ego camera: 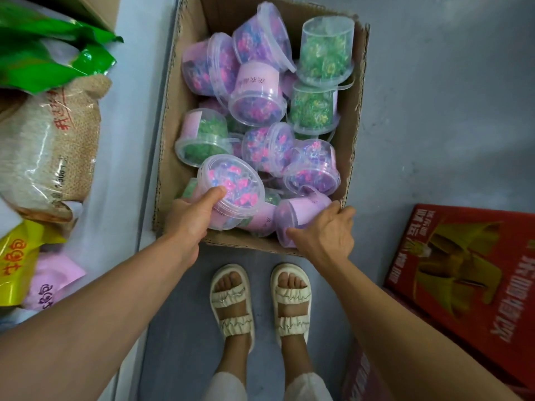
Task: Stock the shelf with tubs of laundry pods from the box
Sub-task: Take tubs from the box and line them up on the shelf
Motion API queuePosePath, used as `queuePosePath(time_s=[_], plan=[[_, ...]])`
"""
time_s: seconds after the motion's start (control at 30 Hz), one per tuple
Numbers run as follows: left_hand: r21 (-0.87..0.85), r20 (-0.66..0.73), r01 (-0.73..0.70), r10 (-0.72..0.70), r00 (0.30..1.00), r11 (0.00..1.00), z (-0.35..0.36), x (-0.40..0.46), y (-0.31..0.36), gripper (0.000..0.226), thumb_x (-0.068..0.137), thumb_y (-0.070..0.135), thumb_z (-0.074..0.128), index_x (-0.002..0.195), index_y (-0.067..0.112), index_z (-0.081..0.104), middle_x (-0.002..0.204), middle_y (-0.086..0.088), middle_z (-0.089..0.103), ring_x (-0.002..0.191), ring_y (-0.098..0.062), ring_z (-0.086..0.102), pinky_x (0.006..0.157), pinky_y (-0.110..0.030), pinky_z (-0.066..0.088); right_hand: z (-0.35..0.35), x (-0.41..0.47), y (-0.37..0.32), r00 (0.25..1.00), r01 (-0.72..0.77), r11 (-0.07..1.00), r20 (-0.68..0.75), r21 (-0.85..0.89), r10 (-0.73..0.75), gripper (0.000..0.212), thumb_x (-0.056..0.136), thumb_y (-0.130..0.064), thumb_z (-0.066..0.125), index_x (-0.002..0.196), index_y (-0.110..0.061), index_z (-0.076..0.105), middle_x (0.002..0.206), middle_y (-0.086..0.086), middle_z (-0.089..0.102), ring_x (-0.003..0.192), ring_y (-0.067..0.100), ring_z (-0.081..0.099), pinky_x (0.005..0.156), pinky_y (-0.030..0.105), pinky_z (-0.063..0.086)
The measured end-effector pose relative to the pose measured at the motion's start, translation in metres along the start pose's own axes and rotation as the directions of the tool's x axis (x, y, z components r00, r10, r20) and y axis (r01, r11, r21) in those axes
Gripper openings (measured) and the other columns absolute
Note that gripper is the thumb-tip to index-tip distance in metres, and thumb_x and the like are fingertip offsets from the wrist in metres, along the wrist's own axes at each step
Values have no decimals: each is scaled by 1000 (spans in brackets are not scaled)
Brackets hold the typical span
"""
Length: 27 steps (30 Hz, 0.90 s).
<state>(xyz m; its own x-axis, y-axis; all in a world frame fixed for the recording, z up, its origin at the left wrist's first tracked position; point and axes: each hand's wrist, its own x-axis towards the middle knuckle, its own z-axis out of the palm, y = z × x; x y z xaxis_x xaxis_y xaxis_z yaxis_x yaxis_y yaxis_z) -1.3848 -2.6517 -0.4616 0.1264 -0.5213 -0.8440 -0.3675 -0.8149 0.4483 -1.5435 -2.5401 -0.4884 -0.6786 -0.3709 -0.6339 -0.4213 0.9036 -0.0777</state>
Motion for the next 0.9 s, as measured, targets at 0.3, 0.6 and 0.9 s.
queuePosePath(time_s=[0.3,0.6,0.9], plan=[[-89,-194,-22,4,981,996,-35,-4,8,53,68,48,73,106,13,60,106,-3,66,95,-19,61,82,-35,47,-17,1,-41,642,692,675,-208,-256,-738,86,42,0,83,118,-8,43,111,19,52,94,36,56,62,35,51],[-121,-168,12,-32,985,993,-49,-6,-5,36,72,44,72,94,18,61,101,-3,67,90,-17,62,84,-34,48,3,-1,-37,809,581,803,8,130,-587,90,75,0,62,148,-15,10,152,21,-2,141,36,4,104,43,31],[-163,-157,-37,11,988,986,-44,-10,-6,33,77,33,72,100,16,56,96,0,63,71,0,56,53,-19,46,3,4,-58,967,152,942,151,300,-205,80,85,-53,54,147,-24,14,151,20,-3,140,38,9,114,43,19]])
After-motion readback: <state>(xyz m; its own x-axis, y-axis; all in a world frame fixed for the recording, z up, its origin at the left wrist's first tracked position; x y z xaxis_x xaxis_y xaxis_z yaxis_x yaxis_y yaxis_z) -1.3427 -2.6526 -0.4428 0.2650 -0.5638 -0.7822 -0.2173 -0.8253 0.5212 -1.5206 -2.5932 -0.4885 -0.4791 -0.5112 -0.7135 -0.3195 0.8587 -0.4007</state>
